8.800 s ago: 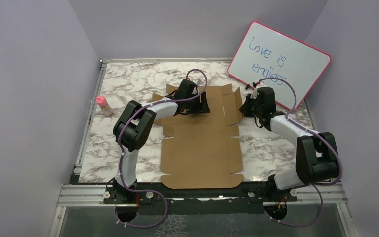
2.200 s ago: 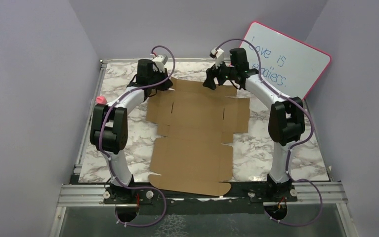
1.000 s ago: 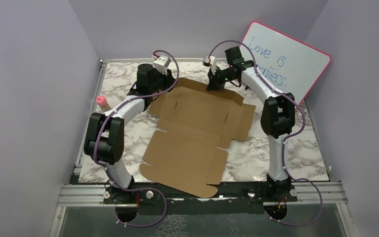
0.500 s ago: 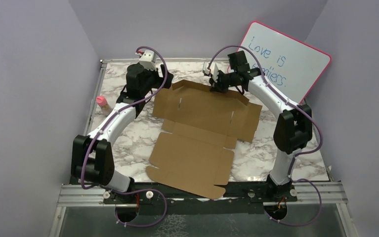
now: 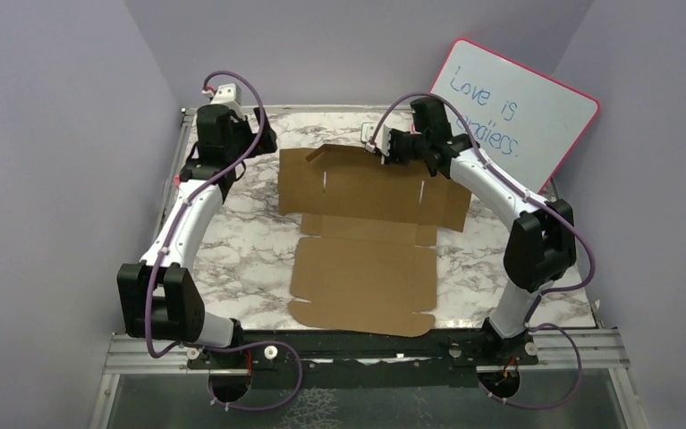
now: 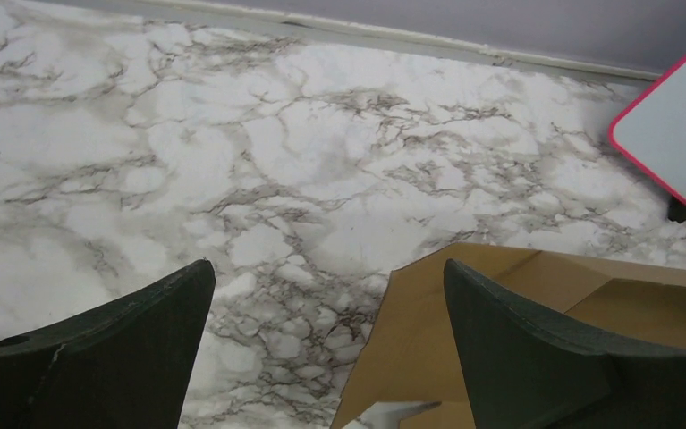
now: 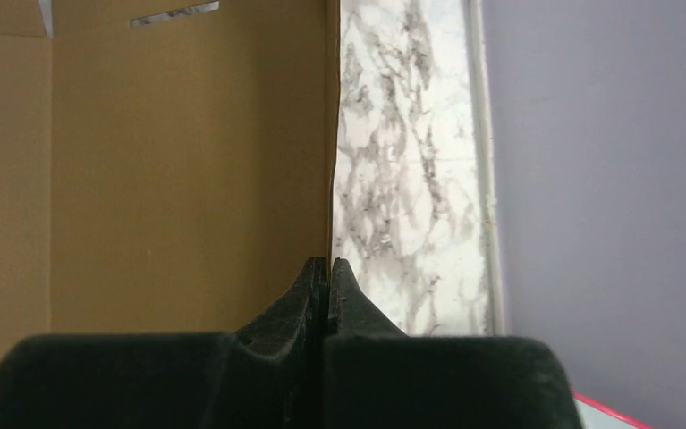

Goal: Fold the paper box

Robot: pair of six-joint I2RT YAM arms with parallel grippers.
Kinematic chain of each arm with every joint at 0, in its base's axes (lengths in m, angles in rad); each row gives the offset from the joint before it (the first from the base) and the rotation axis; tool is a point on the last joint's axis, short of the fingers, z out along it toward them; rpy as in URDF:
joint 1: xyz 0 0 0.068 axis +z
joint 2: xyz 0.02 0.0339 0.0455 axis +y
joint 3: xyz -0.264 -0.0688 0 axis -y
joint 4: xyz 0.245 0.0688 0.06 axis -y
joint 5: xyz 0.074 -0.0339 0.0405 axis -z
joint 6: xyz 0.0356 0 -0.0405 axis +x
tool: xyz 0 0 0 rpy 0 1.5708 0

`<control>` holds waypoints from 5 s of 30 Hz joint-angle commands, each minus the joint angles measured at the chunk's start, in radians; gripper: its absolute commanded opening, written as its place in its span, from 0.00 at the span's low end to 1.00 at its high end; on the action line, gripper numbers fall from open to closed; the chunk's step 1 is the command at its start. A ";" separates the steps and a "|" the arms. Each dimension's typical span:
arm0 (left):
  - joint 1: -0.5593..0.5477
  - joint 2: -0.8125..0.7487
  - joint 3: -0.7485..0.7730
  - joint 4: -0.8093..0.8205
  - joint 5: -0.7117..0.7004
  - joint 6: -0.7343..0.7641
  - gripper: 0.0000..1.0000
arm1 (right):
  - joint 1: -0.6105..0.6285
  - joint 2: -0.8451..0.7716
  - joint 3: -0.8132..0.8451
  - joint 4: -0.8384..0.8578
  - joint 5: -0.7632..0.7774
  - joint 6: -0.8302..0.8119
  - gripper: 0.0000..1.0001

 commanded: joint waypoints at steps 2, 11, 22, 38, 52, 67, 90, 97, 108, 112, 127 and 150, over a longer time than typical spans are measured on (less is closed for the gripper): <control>0.084 -0.052 -0.032 -0.076 0.141 0.004 0.99 | 0.013 -0.093 -0.056 0.183 0.058 -0.132 0.01; 0.142 -0.040 -0.084 -0.067 0.310 0.051 0.98 | 0.028 -0.161 -0.197 0.335 -0.012 -0.317 0.01; 0.141 -0.030 -0.118 -0.005 0.433 0.014 0.95 | 0.068 -0.182 -0.362 0.490 0.080 -0.426 0.01; 0.136 -0.116 -0.285 0.034 0.407 -0.225 0.88 | 0.087 -0.221 -0.522 0.645 0.095 -0.458 0.01; -0.156 -0.282 -0.363 0.207 -0.050 -0.239 0.59 | 0.090 -0.217 -0.555 0.697 0.079 -0.476 0.01; -0.186 -0.094 -0.376 0.424 -0.002 -0.263 0.30 | 0.114 -0.171 -0.605 0.848 0.094 -0.512 0.01; -0.276 0.009 -0.443 0.530 -0.038 -0.279 0.25 | 0.144 -0.128 -0.631 0.896 0.148 -0.547 0.01; -0.278 -0.082 -0.559 0.529 -0.133 -0.299 0.26 | 0.162 -0.113 -0.699 1.000 0.189 -0.591 0.01; -0.278 -0.185 -0.700 0.525 -0.268 -0.343 0.33 | 0.185 -0.119 -0.741 1.079 0.219 -0.622 0.01; -0.278 -0.148 -0.704 0.524 -0.255 -0.351 0.38 | 0.186 -0.118 -0.742 1.081 0.223 -0.624 0.01; -0.279 0.093 -0.635 0.623 -0.179 -0.405 0.45 | 0.193 -0.090 -0.748 1.112 0.224 -0.613 0.01; -0.418 0.149 -0.595 0.687 -0.177 -0.334 0.26 | 0.215 -0.102 -0.785 1.158 0.261 -0.614 0.01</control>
